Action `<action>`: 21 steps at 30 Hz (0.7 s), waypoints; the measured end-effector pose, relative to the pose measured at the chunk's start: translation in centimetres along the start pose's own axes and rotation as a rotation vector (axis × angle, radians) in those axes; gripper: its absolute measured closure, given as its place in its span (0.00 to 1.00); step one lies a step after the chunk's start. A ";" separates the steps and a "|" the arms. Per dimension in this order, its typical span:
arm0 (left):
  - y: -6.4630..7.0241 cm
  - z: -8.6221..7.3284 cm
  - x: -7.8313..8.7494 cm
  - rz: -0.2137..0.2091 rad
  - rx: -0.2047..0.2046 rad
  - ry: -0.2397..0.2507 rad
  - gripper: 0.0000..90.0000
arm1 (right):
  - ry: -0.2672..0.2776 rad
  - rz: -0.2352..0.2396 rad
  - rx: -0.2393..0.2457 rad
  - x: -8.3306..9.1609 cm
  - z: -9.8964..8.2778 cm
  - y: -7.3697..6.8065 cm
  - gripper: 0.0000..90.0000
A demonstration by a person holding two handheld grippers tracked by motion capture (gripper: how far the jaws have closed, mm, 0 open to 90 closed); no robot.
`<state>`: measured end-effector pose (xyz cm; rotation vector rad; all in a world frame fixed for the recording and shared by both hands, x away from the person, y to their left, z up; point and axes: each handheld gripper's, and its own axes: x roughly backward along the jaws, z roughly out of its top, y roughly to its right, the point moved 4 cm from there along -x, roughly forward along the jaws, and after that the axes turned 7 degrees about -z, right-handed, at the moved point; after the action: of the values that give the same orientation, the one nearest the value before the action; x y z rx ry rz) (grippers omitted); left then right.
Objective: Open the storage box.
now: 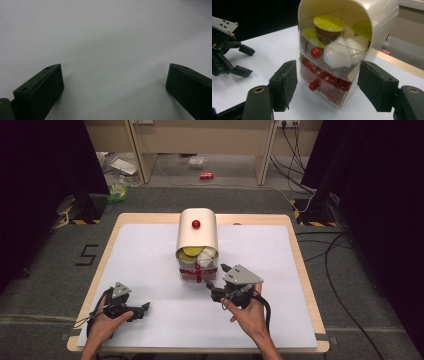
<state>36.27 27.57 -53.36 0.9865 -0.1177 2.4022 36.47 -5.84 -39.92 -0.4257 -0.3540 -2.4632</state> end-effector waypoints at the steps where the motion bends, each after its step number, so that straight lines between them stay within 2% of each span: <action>1: 0.0 0.0 0.0 0.000 0.000 0.000 0.01 | 0.007 0.004 0.002 -0.2 0.3 -0.1 0.36; 21: 0.0 0.0 0.0 0.000 0.000 0.000 0.01 | 0.045 0.013 0.023 -2.2 2.1 -0.9 0.37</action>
<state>36.27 27.57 -53.36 0.9868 -0.1177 2.4017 38.08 -3.22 -39.00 -0.3610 -0.3593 -2.4497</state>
